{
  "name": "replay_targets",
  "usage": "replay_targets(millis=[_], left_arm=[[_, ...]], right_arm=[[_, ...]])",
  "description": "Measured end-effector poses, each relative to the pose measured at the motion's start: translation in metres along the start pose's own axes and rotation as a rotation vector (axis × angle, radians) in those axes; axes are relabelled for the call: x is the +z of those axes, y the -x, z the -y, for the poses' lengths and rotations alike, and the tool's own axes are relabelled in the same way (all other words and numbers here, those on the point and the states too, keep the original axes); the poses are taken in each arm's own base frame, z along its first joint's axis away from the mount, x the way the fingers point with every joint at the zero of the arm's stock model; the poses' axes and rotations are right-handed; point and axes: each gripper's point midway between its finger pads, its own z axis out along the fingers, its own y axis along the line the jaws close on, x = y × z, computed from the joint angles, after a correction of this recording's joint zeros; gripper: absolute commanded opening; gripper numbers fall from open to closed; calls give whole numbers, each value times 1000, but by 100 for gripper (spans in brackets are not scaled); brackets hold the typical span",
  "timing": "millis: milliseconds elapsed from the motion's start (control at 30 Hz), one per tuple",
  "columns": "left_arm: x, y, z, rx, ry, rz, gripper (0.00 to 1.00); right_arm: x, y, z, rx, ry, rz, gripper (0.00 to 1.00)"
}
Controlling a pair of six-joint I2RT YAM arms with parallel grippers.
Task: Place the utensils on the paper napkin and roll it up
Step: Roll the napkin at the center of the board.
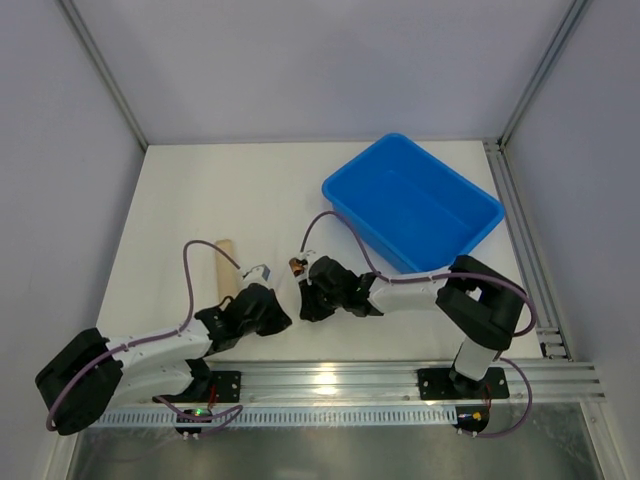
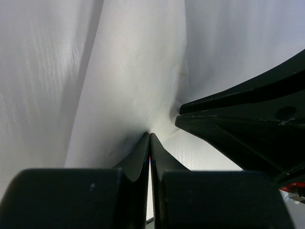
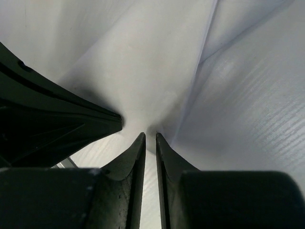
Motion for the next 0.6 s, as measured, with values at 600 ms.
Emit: replay_targets(millis=[600], left_arm=[[3,0,3,-61,-36,20,0]], right_arm=[[-37,-12,-17,150,79,36,29]])
